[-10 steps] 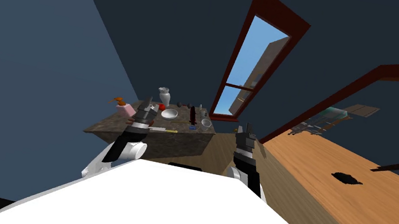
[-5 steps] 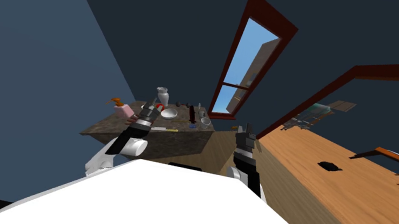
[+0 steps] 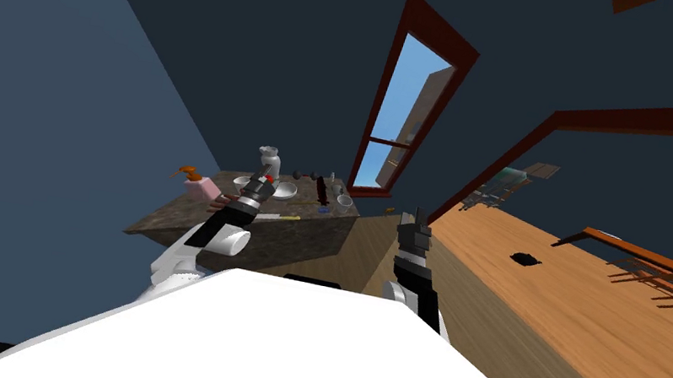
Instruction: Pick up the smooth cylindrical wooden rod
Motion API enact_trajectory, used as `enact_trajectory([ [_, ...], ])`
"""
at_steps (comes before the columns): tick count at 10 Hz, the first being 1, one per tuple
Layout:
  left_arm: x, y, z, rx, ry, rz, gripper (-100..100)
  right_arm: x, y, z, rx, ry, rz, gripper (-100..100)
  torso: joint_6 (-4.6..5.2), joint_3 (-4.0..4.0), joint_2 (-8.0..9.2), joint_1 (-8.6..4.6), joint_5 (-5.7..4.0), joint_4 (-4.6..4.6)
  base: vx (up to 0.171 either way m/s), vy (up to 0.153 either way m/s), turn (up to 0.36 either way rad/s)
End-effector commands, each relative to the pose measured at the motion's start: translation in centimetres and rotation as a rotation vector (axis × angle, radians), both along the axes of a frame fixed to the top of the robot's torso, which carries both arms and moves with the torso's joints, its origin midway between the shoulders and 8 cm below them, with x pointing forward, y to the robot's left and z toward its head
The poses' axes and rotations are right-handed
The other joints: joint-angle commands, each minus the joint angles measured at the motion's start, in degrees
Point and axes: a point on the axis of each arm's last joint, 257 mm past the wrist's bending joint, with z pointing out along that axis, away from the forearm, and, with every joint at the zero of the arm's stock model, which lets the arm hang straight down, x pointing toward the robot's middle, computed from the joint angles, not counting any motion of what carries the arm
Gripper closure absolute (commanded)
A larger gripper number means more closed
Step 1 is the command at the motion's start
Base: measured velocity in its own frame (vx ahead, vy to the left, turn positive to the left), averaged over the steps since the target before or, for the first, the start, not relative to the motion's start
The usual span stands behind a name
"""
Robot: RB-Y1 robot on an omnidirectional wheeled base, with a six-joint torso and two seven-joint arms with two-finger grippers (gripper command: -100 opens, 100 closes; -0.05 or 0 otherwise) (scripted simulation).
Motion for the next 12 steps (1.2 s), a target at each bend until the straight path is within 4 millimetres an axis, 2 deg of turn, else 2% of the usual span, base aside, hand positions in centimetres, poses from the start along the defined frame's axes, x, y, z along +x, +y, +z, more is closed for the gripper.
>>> enact_trajectory([
  [1, 0.8, 0.1, -1.1, -0.011, 0.049, -0.008, -100, 0.0, 0.0, 0.0, 0.0, 0.0, 0.0, 0, 0.0, 0.0, 0.0, 0.0, 0.0, 0.0, -0.06, 0.048, -0.087],
  [5, 2.7, -0.3, -2.1, -0.049, 0.133, -0.052, -100, 0.0, 0.0, 0.0, 0.0, 0.0, 0.0, 0, -0.04, -0.04, -0.08, -0.06, -0.01, -0.01, -0.047, 0.035, -0.098],
  [12, 4.8, -0.3, -5.3, -0.088, 0.299, -0.07, -100, 0.0, 0.0, 0.0, 0.0, 0.0, 0.0, 0, -0.02, -0.07, -0.12, -0.08, -0.02, -0.03, -0.038, 0.029, -0.087],
])
